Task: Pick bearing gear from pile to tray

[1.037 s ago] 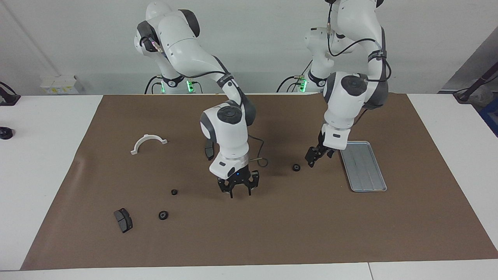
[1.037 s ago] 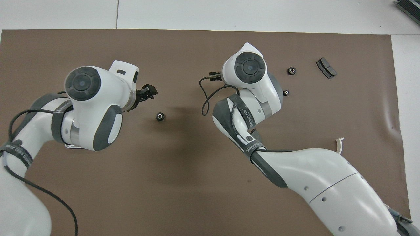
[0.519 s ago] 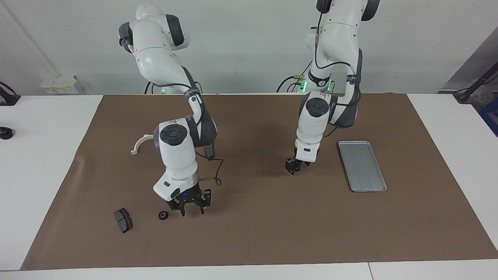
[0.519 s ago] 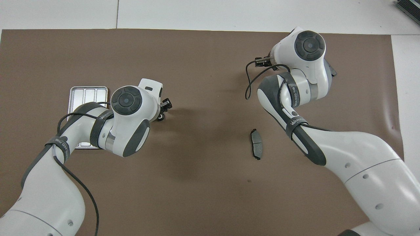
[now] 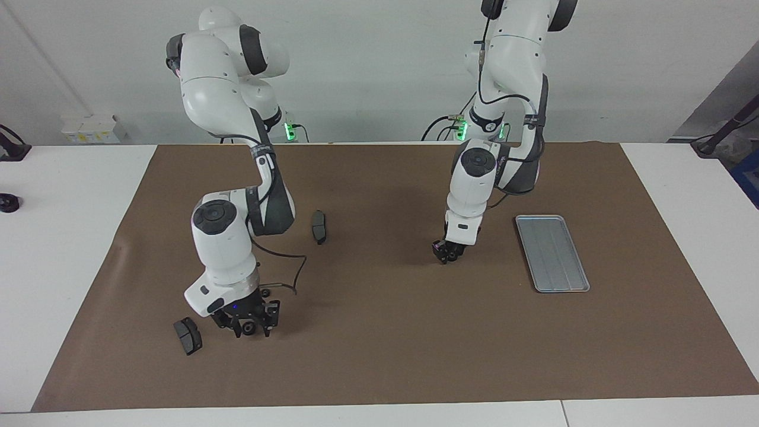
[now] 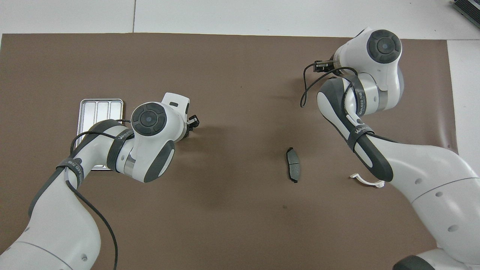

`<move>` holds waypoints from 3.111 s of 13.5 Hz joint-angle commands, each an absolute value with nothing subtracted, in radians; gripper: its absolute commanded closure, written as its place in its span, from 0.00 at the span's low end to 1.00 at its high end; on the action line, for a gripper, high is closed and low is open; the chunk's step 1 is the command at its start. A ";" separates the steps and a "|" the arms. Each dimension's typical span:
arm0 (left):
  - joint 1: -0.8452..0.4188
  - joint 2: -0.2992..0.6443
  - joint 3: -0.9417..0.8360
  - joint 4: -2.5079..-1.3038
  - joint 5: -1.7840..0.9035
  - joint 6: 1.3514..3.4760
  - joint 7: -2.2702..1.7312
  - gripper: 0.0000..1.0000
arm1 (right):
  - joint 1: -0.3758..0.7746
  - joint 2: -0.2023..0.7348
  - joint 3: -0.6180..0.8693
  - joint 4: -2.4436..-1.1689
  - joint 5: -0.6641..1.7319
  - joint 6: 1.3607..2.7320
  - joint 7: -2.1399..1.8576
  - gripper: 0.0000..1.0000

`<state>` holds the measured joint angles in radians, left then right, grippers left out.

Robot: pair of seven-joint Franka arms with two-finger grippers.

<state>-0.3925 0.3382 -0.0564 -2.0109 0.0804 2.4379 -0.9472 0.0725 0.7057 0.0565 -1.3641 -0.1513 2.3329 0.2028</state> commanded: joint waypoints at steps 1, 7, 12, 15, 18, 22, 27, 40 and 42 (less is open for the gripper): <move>-0.408 0.299 -0.043 -2.069 0.103 2.462 -0.971 0.46 | 0.048 0.718 0.077 -1.353 -0.156 2.338 0.178 0.37; -0.399 0.290 -0.043 -2.039 0.104 2.399 -0.954 1.00 | 0.049 0.715 0.078 -1.385 -0.144 2.326 0.179 0.39; -0.261 0.137 -0.040 -2.026 0.092 2.235 -0.717 1.00 | 0.041 0.710 0.077 -1.422 -0.144 2.322 0.179 0.39; -0.109 0.104 -0.040 -2.007 0.054 2.183 -0.486 1.00 | 0.035 0.698 0.077 -1.453 -0.144 2.322 0.183 0.40; 0.062 0.103 -0.038 -2.026 0.017 2.197 -0.200 1.00 | 0.034 0.695 0.077 -1.459 -0.143 2.309 0.190 0.45; 0.094 0.077 -0.038 -2.149 -0.011 2.276 -0.183 1.00 | 0.034 0.693 0.077 -1.459 -0.143 2.296 0.193 0.63; 0.083 0.074 -0.040 -2.275 -0.038 2.416 -0.189 1.00 | 0.037 0.693 0.081 -1.451 -0.144 2.293 0.192 0.86; 0.061 0.081 -0.044 -2.070 -0.037 2.243 -0.181 0.00 | 0.386 0.638 0.101 -1.425 -0.146 2.382 0.349 0.92; 0.061 0.083 -0.046 -2.060 -0.037 2.244 -0.181 0.00 | 0.449 0.638 0.107 -1.425 -0.146 2.434 0.405 0.92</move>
